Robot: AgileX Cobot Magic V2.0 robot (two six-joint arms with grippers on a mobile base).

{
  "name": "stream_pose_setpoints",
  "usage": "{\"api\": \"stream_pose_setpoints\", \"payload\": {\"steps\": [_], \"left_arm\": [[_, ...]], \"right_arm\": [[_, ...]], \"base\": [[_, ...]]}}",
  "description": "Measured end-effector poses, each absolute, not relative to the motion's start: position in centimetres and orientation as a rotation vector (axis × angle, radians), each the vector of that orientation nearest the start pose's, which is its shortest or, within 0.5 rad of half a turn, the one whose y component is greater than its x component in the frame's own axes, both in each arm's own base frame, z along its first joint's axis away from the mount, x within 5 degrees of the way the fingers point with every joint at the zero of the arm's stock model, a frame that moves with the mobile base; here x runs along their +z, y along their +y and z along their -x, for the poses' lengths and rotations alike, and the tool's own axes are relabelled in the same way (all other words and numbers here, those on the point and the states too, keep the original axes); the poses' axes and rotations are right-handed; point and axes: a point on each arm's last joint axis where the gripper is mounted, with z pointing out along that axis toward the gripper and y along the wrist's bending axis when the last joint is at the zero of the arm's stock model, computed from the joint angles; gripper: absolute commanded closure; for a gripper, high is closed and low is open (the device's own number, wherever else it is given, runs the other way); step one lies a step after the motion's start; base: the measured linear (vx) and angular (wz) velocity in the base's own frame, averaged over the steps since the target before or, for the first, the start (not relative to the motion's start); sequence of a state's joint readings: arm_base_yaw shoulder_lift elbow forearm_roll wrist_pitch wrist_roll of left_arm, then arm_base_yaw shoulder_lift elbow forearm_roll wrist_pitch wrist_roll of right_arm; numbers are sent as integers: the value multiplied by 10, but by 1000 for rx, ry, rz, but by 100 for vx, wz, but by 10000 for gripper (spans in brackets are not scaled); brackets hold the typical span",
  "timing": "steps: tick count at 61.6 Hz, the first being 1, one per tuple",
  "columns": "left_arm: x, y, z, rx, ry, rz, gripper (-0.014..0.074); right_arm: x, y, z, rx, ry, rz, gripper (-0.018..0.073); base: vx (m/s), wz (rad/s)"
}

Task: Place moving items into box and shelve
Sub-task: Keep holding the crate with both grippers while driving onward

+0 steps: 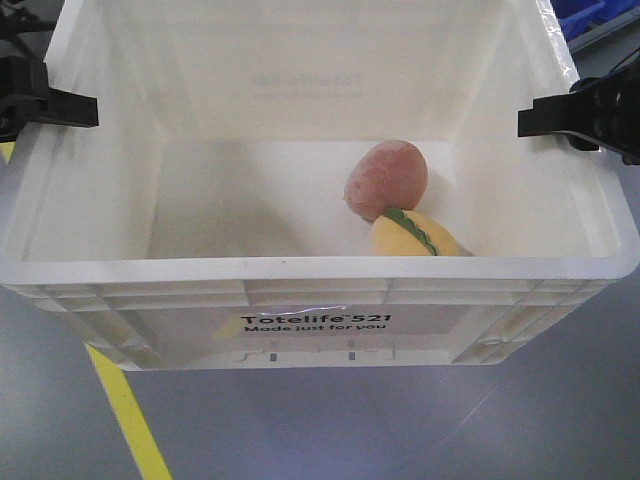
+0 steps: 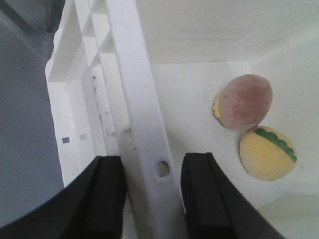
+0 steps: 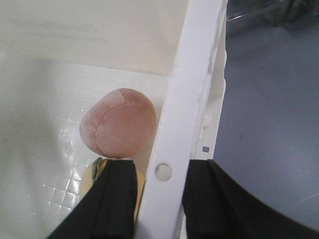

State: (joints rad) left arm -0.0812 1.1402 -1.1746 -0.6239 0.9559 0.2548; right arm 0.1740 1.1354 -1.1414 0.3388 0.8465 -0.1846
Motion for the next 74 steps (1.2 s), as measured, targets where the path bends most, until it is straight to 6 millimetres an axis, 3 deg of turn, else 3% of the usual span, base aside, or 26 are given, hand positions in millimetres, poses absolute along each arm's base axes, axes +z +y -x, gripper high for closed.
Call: {"api": "stream_pose_setpoints", "payload": {"steps": [74], "left_arm": [[394, -61, -219, -685, 2281, -192, 594]], "right_arm": [[382, 62, -222, 401, 2283, 279, 565]], "base": [[25, -63]]}}
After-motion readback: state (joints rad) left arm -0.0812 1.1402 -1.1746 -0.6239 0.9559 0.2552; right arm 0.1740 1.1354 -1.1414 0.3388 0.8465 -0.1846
